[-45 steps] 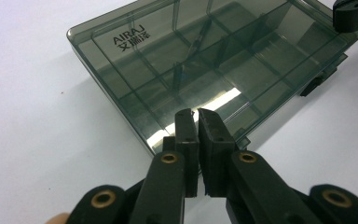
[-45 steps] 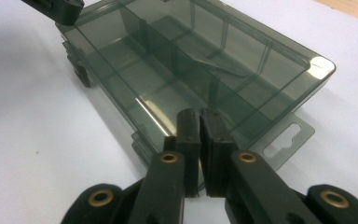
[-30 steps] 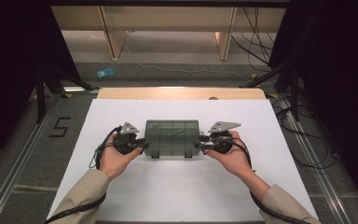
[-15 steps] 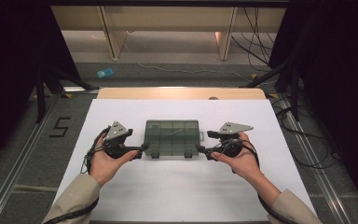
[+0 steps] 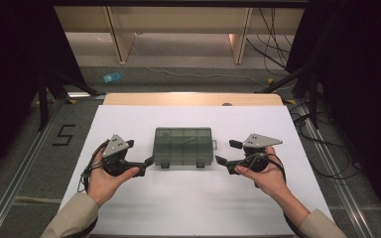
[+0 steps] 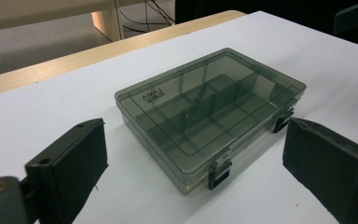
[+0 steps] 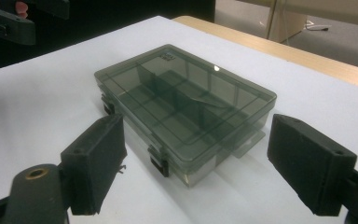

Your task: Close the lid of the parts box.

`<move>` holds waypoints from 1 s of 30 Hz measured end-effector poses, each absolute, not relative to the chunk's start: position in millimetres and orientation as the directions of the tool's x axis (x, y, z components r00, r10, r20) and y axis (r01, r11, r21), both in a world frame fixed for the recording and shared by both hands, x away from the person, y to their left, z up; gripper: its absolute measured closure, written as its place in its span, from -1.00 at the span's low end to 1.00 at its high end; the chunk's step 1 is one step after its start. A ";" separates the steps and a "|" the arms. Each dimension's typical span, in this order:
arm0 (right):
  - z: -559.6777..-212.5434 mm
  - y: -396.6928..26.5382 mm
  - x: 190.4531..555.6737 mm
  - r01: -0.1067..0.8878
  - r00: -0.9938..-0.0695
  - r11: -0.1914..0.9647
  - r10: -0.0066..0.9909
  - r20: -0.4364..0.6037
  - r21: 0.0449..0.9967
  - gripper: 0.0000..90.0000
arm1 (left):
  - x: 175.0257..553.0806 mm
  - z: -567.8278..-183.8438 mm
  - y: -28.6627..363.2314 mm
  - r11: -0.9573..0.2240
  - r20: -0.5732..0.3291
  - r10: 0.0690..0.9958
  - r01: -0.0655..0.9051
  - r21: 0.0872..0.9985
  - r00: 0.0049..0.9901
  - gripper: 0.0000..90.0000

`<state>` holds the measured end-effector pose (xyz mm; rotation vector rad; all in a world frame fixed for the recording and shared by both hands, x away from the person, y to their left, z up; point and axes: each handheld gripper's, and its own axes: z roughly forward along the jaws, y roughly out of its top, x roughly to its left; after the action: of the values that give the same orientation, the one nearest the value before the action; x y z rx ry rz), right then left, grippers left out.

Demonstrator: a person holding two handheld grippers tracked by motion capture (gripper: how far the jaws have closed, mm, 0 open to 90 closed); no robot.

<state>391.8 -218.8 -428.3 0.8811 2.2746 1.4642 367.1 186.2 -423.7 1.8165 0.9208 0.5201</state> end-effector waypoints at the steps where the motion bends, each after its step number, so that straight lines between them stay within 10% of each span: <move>1: -428.0 -220.0 390.5 0.334 -0.768 0.285 0.636 0.083 0.898 -0.56 | 366.2 -424.0 187.5 -0.219 -0.051 0.780 0.348 0.911 0.623 -0.90; 30: -427.3 -255.3 354.1 0.292 -0.764 0.258 0.642 0.063 0.921 -0.57 | 329.0 -428.9 206.6 -0.175 -0.067 0.751 0.295 0.939 0.657 -1.00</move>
<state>354.1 -255.3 -427.3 0.8579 2.2100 1.5093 329.0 206.6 -428.9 1.7540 0.8457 0.5068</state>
